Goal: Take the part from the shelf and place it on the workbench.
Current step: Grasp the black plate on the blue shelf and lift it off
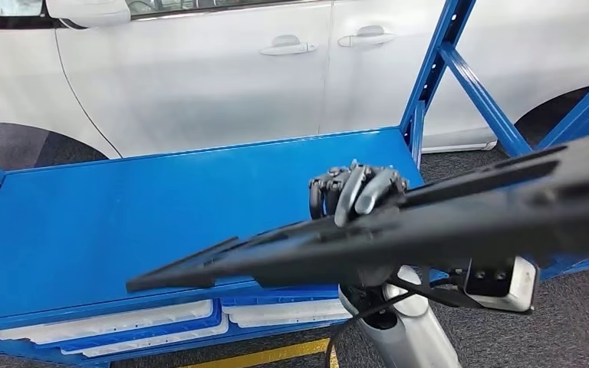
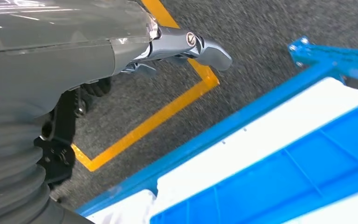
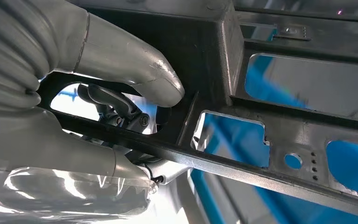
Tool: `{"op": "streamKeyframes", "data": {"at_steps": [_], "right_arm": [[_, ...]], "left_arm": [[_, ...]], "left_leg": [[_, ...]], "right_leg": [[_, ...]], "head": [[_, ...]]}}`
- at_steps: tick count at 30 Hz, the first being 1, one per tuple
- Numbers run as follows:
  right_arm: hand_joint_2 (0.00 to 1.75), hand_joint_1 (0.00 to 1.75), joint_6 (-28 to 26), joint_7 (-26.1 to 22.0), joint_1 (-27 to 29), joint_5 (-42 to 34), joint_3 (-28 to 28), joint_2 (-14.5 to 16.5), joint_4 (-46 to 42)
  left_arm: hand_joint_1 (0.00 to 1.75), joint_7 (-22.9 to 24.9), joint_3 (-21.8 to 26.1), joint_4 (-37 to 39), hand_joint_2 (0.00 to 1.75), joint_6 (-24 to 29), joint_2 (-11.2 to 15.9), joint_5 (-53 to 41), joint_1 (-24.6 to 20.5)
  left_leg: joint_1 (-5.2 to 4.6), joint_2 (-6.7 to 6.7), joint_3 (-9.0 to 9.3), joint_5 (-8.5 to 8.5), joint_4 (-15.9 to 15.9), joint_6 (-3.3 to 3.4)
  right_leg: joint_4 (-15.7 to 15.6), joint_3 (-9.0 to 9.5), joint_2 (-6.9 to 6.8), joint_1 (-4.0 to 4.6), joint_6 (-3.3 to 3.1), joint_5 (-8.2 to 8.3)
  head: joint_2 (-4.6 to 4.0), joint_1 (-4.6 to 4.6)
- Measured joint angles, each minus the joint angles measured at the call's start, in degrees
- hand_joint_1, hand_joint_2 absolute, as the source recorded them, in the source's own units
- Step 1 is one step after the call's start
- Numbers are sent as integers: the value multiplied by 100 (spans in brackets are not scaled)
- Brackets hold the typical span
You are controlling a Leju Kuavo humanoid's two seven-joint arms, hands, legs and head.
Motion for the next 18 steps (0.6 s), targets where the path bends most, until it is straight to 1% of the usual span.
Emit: {"op": "streamKeyframes", "data": {"at_steps": [1, 2, 3, 4, 5, 6, 8, 9, 10, 11, 13, 14, 15, 16, 17, 18], "right_arm": [[175, 175, 131, 29, 48, -23, 10, -21, -109], [175, 175, 201, 47, 65, -20, 33, -40, -193], [175, 175, 201, 63, 66, -24, 68, -64, -267], [175, 175, 147, 78, 54, -44, 104, -95, -325], [175, 175, 70, 92, 36, -84, 144, -132, -381], [175, 175, -9, 103, 16, -140, 175, -174, -418], [175, 175, -121, 110, -7, -234, 225, -249, -453], [175, 175, -169, 110, -8, -261, 254, -284, -458], [175, 175, -220, 107, -7, -273, 287, -319, -460], [175, 175, -269, 100, -2, -270, 324, -356, -460], [175, 175, -363, 80, 22, -239, 400, -423, -453], [175, 175, -404, 73, 42, -205, 434, -447, -446], [175, 175, -449, 69, 65, -156, 467, -467, -440], [175, 175, -496, 69, 83, -98, 499, -485, -436], [175, 175, -548, 71, 94, -37, 531, -499, -433], [175, 175, -597, 79, 97, 15, 562, -511, -433]], "left_arm": [[0, 32, 11, 0, 175, 13, 1, 2, 4], [0, 80, 26, 0, 175, 32, 5, 4, -1], [0, 140, 46, 0, 175, 57, 16, 5, -18], [0, 193, 64, 0, 175, 81, 28, 5, -40], [0, 245, 79, 0, 175, 104, 44, 3, -63], [0, 284, 91, 0, 175, 120, 58, 2, -77], [0, 329, 103, 0, 175, 133, 80, 1, -81], [0, 349, 109, 0, 175, 138, 87, 2, -80], [0, 363, 115, 0, 175, 141, 91, 4, -81], [0, 375, 119, 0, 175, 144, 92, 5, -84], [0, 387, 125, 0, 175, 141, 95, 7, -84], [0, 389, 126, 0, 175, 134, 95, 7, -79], [0, 389, 128, 0, 175, 123, 95, 7, -74], [0, 385, 129, 0, 175, 109, 95, 7, -70], [0, 378, 129, 0, 175, 91, 95, 7, -69], [0, 368, 129, 0, 175, 69, 93, 7, -71]], "left_leg": [[0, 0, 67, 100, -113, 2], [1, 2, 253, 288, -459, 13], [-3, 5, 459, 438, -857, 32], [-13, 5, 617, 542, -1173, 60], [-23, 3, 733, 611, -1416, 92], [-35, -1, 755, 606, -1481, 123], [-38, -8, 745, 648, -1499, 185], [-31, -7, 746, 674, -1517, 219], [-22, -4, 741, 699, -1535, 252], [-13, 1, 733, 721, -1549, 280], [-17, 7, 695, 744, -1547, 309], [-20, 8, 677, 751, -1543, 311], [-22, 8, 662, 756, -1537, 309], [-23, 6, 653, 761, -1531, 305], [-23, 3, 651, 763, -1527, 300], [-23, -1, 653, 766, -1523, 290]], "right_leg": [[16, -7, 3, 0, 1, 2], [35, -14, 12, 0, 8, -6], [57, -24, 19, 5, 22, -17], [82, -37, 24, 15, 43, -30], [101, -50, 24, 23, 72, -38], [108, -60, 22, 28, 103, -34], [108, -70, 21, 26, 164, -16], [144, -84, 20, 20, 196, -47], [265, -136, 20, 15, 226, -144], [500, -238, 19, 5, 255, -306], [1246, -565, 16, -27, 297, -724], [1589, -713, 16, -39, 310, -865], [1772, -785, 15, -47, 318, -905], [1738, -748, 14, -52, 316, -836], [1467, -591, 13, -54, 304, -673], [1050, -358, 14, -52, 278, -472]], "head": [[0, -1], [0, -1], [0, -1], [0, -1], [0, 0], [0, 0], [0, 0], [0, 0], [0, 1], [0, 1], [0, 1], [0, 1], [0, 1], [0, 1], [0, 1], [0, 1]]}}
